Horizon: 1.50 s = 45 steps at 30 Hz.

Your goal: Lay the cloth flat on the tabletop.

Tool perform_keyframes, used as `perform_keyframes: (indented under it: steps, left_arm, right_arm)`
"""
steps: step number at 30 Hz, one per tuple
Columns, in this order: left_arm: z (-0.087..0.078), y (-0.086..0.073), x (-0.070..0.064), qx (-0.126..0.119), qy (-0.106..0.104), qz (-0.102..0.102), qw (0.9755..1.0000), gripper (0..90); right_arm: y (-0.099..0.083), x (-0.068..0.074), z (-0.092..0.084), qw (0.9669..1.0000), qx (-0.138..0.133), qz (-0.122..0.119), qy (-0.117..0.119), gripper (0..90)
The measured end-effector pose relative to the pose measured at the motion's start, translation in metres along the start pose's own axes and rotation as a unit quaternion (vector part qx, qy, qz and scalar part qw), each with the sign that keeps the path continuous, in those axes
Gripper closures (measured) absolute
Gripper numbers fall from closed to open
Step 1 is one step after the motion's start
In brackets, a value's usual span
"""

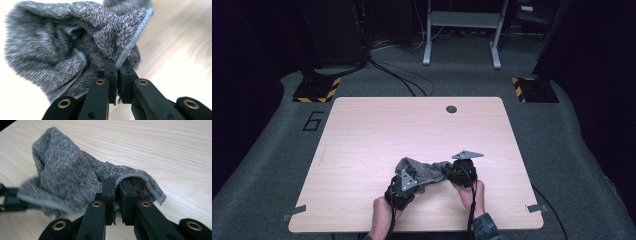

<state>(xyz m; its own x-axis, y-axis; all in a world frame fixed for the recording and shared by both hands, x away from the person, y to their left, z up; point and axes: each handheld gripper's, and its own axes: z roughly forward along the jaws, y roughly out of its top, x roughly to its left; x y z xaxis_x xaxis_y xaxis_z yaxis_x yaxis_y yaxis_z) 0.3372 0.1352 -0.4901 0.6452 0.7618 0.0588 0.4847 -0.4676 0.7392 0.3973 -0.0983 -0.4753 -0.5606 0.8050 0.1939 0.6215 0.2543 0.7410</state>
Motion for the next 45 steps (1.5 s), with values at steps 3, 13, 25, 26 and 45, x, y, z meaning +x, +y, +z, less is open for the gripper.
perform_keyframes:
  steps: [3, 13, 25, 26, 45]
  left_arm:
    - [-0.008, 0.0, 0.01, -0.009, 0.0, -0.014, 0.9999, 86.2]
    - [-0.02, -0.009, 0.032, -0.014, 0.004, -0.036, 0.9993, 85.8]
    - [-0.033, -0.011, 0.046, -0.03, 0.012, -0.052, 0.9981, 85.8]
    - [-0.034, -0.01, 0.047, -0.037, 0.012, -0.053, 0.9978, 85.8]
    - [-0.045, 0.0, 0.059, -0.055, 0.022, -0.056, 0.9967, 85.6]
  right_arm:
    - [-0.002, -0.001, -0.003, 1.0, 0.001, 0.0, 0.006, 76.1]
    - [-0.018, -0.017, -0.027, 0.9996, -0.013, -0.005, 0.024, 57.3]
    - [-0.012, -0.009, 0.005, 0.9961, 0.041, -0.069, -0.036, 41.3]
    - [-0.012, -0.007, 0.008, 0.9955, 0.044, -0.076, -0.037, 40.7]
    - [-0.018, -0.005, 0.019, 0.9956, 0.043, -0.075, -0.036, 72.8]
